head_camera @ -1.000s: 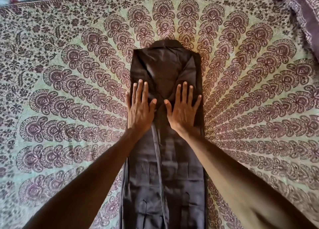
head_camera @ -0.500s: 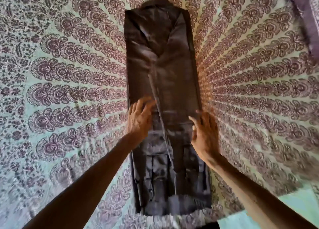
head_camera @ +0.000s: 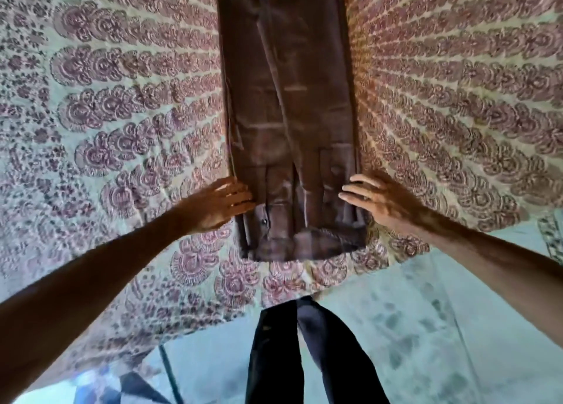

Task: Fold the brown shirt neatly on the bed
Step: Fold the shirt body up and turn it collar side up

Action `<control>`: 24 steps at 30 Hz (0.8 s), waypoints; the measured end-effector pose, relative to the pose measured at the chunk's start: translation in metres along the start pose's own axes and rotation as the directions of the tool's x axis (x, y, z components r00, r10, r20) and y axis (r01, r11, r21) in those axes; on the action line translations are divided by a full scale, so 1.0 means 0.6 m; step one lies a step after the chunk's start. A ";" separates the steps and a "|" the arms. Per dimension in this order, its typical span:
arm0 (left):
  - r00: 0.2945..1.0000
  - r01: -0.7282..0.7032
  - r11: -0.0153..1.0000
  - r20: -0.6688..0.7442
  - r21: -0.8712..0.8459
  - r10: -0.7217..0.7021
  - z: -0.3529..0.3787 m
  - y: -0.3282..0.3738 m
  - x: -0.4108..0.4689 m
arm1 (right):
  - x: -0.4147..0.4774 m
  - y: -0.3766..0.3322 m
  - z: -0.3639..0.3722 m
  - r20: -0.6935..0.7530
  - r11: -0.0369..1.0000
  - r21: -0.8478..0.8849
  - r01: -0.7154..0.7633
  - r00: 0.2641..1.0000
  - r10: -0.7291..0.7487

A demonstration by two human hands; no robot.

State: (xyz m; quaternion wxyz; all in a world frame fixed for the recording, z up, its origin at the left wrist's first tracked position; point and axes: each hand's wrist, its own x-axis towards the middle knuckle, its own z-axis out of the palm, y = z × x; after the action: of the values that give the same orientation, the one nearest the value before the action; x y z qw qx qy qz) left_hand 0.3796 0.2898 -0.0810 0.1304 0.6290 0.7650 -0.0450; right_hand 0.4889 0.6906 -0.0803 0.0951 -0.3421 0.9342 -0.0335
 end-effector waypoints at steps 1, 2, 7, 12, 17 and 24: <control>1.000 0.000 1.000 0.002 0.018 0.000 0.000 0.006 0.002 | -0.004 0.000 0.006 -0.009 0.999 -0.018 0.043 0.999 -0.044; 1.000 0.008 1.000 0.002 0.028 -0.008 0.000 0.011 0.003 | -0.007 0.001 0.013 -0.008 0.997 -0.036 0.073 0.997 -0.073; 0.998 0.062 0.996 -0.006 -0.058 -0.062 0.011 0.024 -0.003 | -0.001 -0.009 0.019 -0.036 1.000 0.019 0.007 0.999 -0.007; 0.942 0.268 0.843 -0.056 -0.467 -0.330 -0.035 0.029 0.011 | 0.024 -0.034 -0.021 -0.029 0.855 0.425 -0.296 0.940 0.340; 0.553 0.129 0.061 0.021 -0.990 -0.833 -0.142 -0.066 0.094 | 0.148 0.049 -0.119 0.184 -0.010 0.965 -0.262 0.650 0.737; 0.254 0.168 -0.649 0.668 -0.742 -0.699 -0.089 -0.238 0.207 | 0.298 0.204 -0.094 0.492 -0.303 0.790 -0.533 0.257 0.832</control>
State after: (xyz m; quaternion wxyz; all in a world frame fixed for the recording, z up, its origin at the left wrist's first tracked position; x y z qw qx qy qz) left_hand 0.2110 0.3912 -0.0752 0.3161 -0.2916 0.7070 0.5614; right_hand 0.2665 0.6688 -0.0681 0.1339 0.4152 0.7345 -0.5198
